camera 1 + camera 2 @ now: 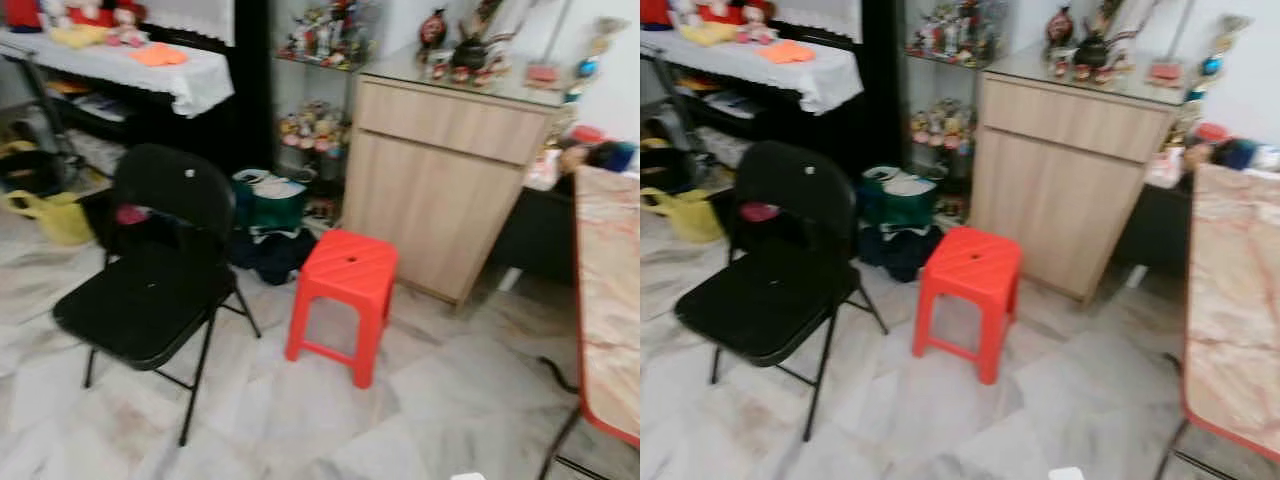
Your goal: Setting the table
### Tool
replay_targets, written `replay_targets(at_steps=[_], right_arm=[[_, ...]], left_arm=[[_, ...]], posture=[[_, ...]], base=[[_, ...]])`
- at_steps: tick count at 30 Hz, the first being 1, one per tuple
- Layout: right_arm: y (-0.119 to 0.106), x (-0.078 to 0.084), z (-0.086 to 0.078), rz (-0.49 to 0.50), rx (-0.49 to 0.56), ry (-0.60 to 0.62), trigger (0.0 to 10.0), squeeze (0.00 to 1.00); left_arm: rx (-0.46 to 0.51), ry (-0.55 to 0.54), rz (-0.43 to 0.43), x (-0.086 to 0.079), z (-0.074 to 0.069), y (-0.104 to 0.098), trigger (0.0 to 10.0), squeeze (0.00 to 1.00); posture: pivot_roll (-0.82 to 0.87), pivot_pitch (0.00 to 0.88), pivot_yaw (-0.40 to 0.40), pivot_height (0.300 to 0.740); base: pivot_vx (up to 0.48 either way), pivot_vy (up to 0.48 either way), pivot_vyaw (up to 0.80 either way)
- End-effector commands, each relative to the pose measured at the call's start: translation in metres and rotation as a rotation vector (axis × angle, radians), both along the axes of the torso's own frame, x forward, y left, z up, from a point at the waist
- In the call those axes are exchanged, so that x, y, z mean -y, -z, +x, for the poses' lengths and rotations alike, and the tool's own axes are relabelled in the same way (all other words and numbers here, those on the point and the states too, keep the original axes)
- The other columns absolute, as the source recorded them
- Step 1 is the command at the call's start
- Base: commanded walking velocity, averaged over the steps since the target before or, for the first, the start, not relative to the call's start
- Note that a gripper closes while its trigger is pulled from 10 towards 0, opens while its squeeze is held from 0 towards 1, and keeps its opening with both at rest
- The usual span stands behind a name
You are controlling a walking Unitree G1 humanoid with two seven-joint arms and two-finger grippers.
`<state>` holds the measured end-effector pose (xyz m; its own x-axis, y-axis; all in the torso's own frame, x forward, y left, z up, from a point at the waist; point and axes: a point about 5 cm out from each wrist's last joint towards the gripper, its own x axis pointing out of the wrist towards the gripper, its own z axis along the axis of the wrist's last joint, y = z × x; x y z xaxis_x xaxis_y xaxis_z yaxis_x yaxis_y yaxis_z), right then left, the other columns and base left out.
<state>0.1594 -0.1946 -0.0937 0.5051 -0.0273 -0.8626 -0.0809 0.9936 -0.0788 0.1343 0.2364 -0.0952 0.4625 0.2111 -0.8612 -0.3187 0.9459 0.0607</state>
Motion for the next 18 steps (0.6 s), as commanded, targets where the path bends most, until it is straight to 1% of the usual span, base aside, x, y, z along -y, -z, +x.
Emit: replay_targets(at_steps=[1,18], right_arm=[[-0.0137,-0.0435,0.0387,0.240,0.103,0.233,10.0,0.00],[-0.0154,-0.0423,0.0420,0.235,0.110,0.234,10.0,0.00]], left_arm=[[-0.026,0.172,0.023,-0.0081,-0.0227,0.0032,10.0,0.00],[-0.014,0.151,0.014,-0.0065,-0.0211,0.0031,10.0,0.00]], posture=[[0.12,0.059,-0.047,0.740],[0.13,0.084,-0.056,0.740]], base=[[0.000,0.000,-0.79],[0.000,0.000,-0.79]])
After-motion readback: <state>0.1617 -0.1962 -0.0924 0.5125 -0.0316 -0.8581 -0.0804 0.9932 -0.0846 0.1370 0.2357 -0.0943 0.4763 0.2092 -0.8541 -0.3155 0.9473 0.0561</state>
